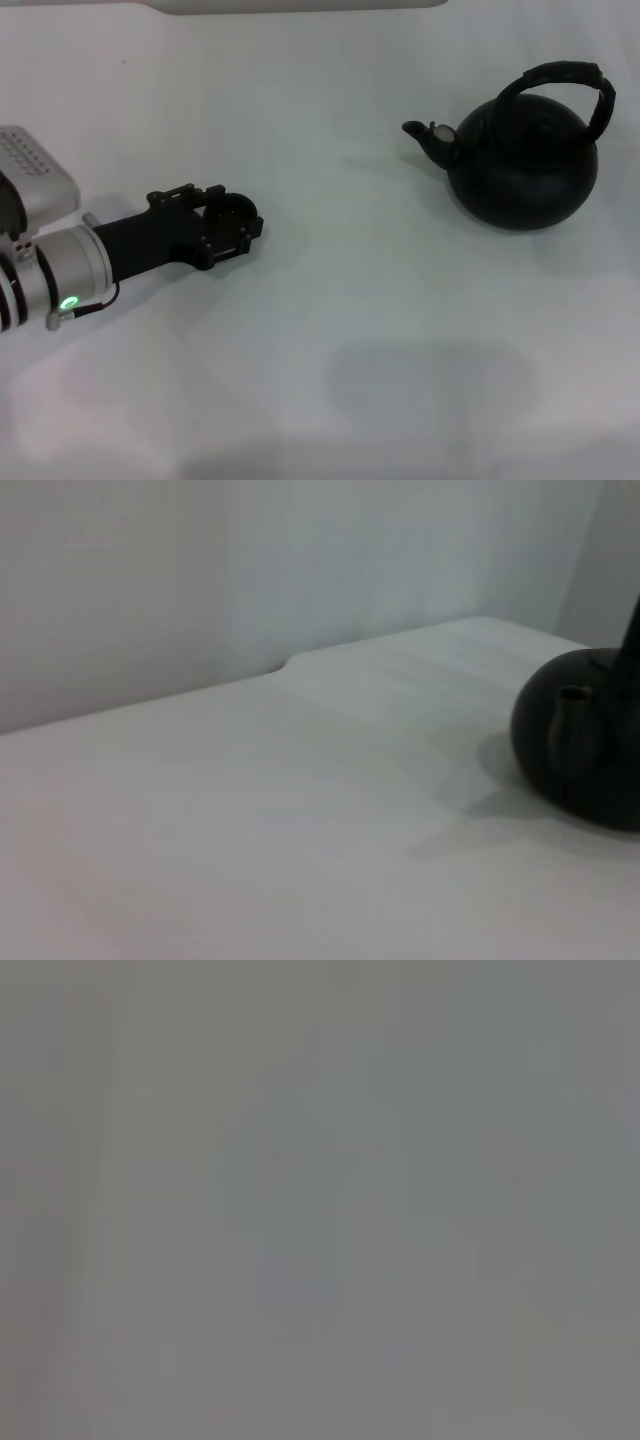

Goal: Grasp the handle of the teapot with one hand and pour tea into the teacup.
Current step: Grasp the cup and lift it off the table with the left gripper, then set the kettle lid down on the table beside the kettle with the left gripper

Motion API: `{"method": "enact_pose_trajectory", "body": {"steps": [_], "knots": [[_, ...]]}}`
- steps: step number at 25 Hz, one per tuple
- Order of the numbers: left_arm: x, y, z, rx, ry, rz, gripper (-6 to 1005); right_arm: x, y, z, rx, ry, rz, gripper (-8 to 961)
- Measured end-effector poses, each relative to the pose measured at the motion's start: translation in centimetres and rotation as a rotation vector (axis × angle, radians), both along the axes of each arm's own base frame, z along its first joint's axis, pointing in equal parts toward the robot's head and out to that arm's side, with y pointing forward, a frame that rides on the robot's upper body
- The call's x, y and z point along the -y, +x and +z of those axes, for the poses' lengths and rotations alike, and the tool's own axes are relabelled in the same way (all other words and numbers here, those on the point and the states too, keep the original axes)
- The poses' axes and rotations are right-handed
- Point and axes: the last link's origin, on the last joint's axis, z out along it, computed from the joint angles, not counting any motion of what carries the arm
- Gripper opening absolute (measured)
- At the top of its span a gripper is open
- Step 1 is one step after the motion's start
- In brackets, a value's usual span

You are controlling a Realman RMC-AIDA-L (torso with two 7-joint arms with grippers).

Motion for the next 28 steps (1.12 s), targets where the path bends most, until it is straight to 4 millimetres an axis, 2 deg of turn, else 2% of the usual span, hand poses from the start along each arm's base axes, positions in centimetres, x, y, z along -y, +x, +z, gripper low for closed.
{"method": "enact_pose_trajectory", "body": {"steps": [5, 10, 18, 21, 28], "knots": [[-0.3, 1.3, 0.0, -0.008, -0.002, -0.071, 696, 0.0, 0.0, -0.1, -0.001, -0.002, -0.001, 627], [-1.2, 3.5, -0.1, -0.010, -0.013, -0.165, 696, -0.1, -0.2, -0.4, -0.003, -0.007, 0.003, 627], [-1.9, 6.7, -2.0, -0.034, -0.109, -0.289, 696, 0.2, -0.6, -1.5, 0.004, -0.013, 0.013, 627], [-2.1, 7.3, -2.6, -0.036, -0.146, -0.288, 696, 0.4, -0.8, -2.2, 0.021, -0.014, 0.012, 627], [-2.4, 7.4, -3.2, -0.041, -0.182, -0.268, 697, 0.9, -0.8, -2.3, 0.020, -0.015, 0.025, 626]]}}
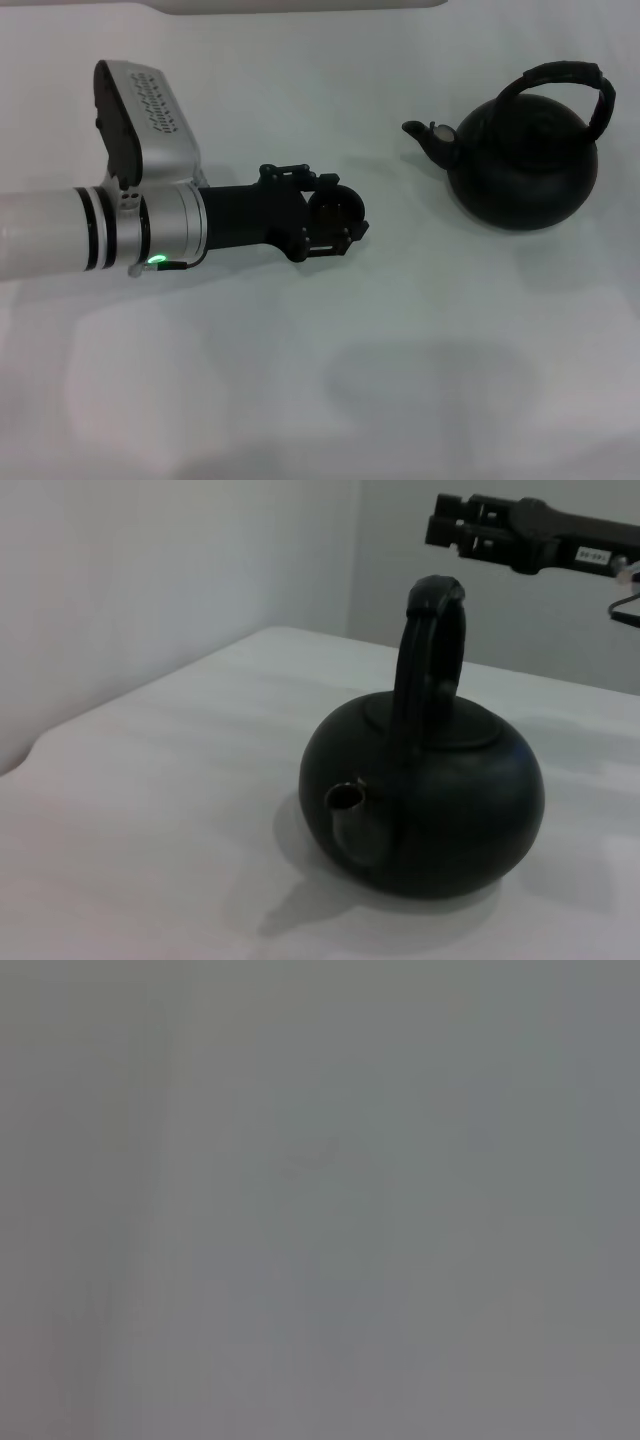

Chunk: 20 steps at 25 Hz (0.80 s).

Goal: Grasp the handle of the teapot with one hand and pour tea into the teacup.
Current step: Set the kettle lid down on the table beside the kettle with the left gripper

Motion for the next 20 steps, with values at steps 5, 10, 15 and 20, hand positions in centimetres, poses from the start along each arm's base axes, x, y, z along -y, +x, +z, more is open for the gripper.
{"method": "enact_pose_trajectory", "body": {"steps": [5, 10, 15, 20], "knots": [[-0.1, -0.2, 0.0, -0.001, -0.008, 0.021, 697, 0.2, -0.2, -0.2, 0.002, -0.011, 0.016, 626], [0.1, -0.4, -0.2, -0.011, -0.020, 0.033, 697, 0.3, -0.2, -0.5, 0.000, -0.020, 0.016, 626], [-0.2, -0.5, -0.6, -0.019, -0.049, 0.074, 697, 0.9, 0.2, -1.2, -0.015, -0.038, -0.003, 626], [-0.5, -0.5, -1.1, -0.043, -0.077, 0.087, 697, 2.0, 0.2, -1.7, -0.040, -0.035, 0.017, 626]]}}
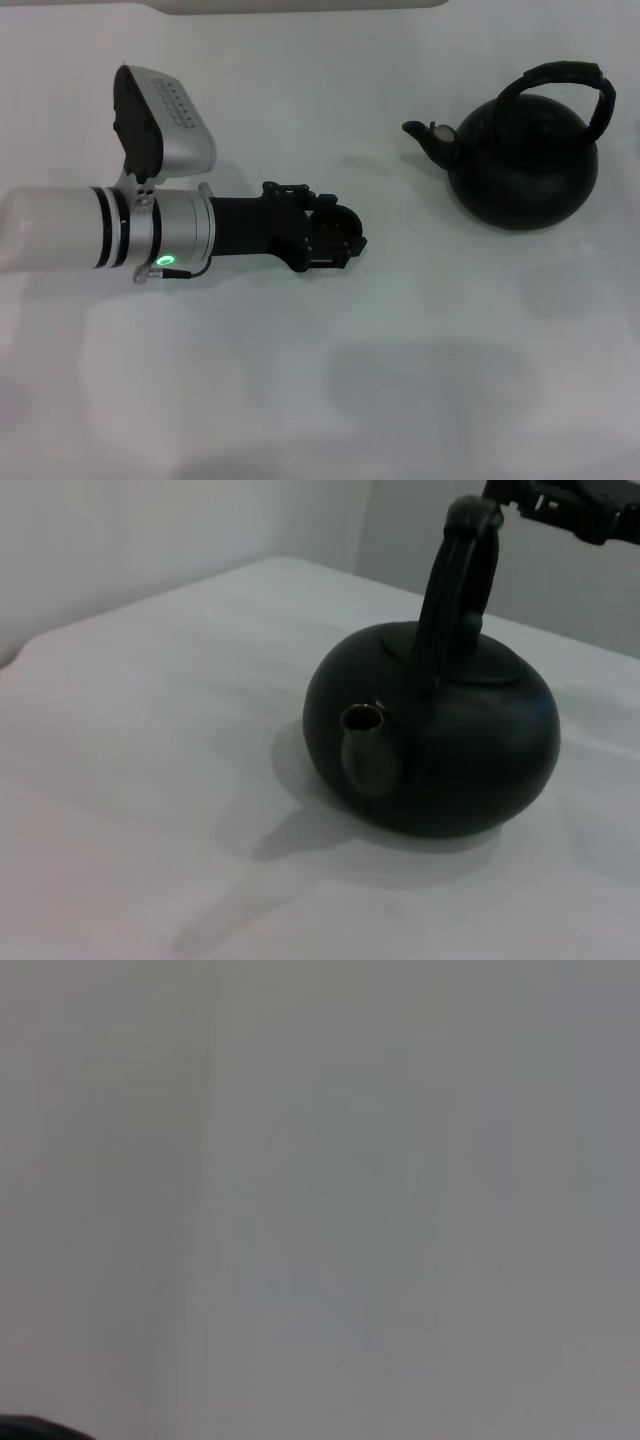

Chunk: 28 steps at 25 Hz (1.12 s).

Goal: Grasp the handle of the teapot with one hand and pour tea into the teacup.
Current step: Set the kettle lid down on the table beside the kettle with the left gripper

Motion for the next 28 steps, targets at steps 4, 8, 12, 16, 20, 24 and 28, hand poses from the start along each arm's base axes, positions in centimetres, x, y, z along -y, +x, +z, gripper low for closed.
{"method": "enact_pose_trajectory", "body": {"steps": [4, 8, 12, 16, 20, 24, 28], "knots": [[-0.2, -0.1, -0.1, -0.016, 0.002, 0.004, 697, 0.7, 0.1, -0.3, -0.015, 0.000, 0.004, 626], [-0.5, -0.3, -0.1, -0.030, 0.015, 0.015, 697, 1.0, 0.3, -0.5, -0.021, -0.008, -0.007, 626], [-0.7, -0.3, -0.1, -0.038, 0.026, 0.019, 697, 1.1, 0.3, -0.7, -0.025, -0.011, -0.006, 626], [-1.1, -0.2, -0.1, -0.049, 0.046, 0.014, 697, 1.0, 0.2, -0.8, -0.026, -0.015, -0.003, 626], [-1.7, 0.0, 0.0, -0.064, 0.073, 0.005, 697, 0.9, 0.0, -0.8, -0.027, -0.018, 0.002, 626], [-2.2, 0.3, 0.1, -0.062, 0.095, -0.010, 697, 0.6, -0.1, -0.9, -0.029, -0.020, 0.008, 626], [-2.5, 1.0, 0.1, -0.052, 0.106, -0.022, 697, 0.5, -0.2, -0.9, -0.027, -0.021, 0.009, 626]]}}
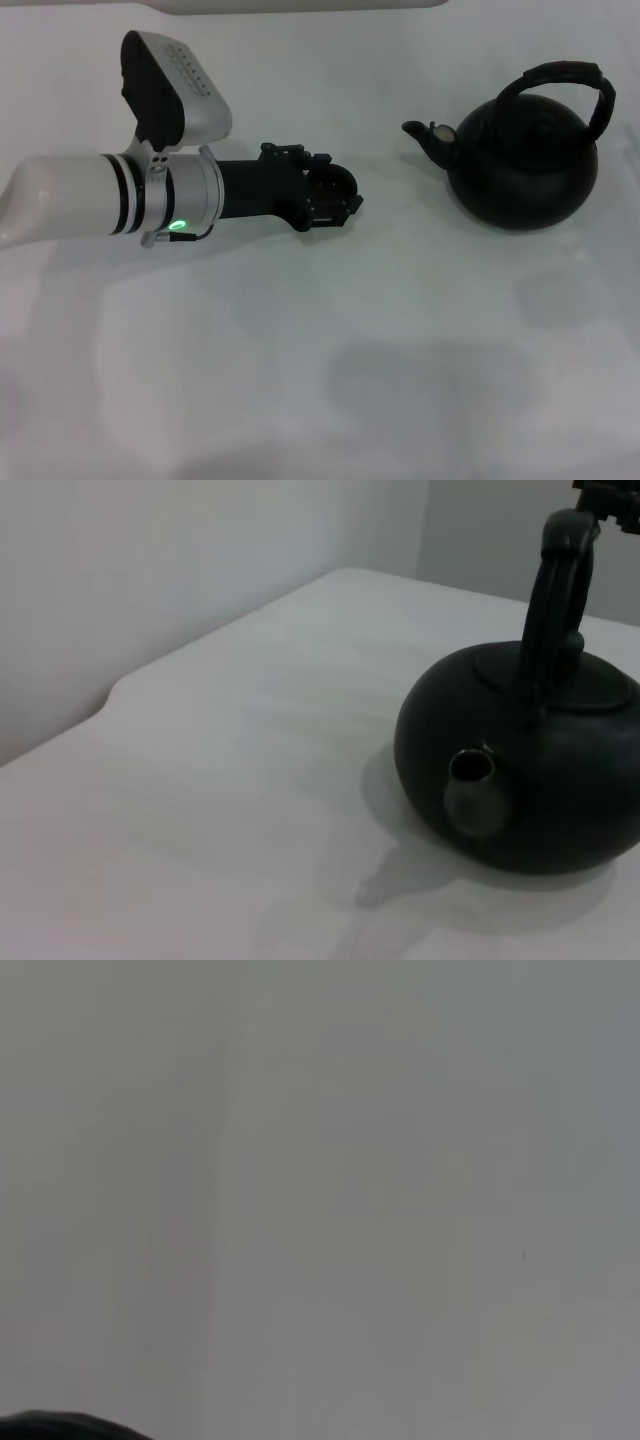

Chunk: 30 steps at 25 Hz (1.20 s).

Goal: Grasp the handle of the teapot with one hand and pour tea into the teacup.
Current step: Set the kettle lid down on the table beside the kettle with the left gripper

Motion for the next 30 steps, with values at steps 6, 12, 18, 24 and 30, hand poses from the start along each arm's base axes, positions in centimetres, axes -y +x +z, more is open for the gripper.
{"method": "enact_pose_trajectory", "body": {"steps": [6, 12, 18, 24, 30], "knots": [[0.1, 0.3, -0.2, -0.001, -0.013, -0.013, 698, -0.1, -0.2, 0.1, 0.001, 0.003, 0.011, 626], [0.6, 0.1, -0.6, -0.004, -0.034, -0.007, 698, -0.2, -0.4, 0.0, 0.003, -0.002, 0.021, 626], [1.1, -0.4, -0.8, -0.006, -0.045, 0.014, 698, -0.1, -0.6, 0.0, 0.002, -0.005, 0.036, 627], [1.4, -0.7, -0.9, -0.014, -0.053, 0.019, 698, 0.0, -0.6, 0.0, -0.002, -0.003, 0.042, 627], [1.6, -0.9, -1.0, -0.009, -0.063, 0.034, 698, 0.1, -0.6, -0.1, -0.004, -0.003, 0.042, 627]]}}
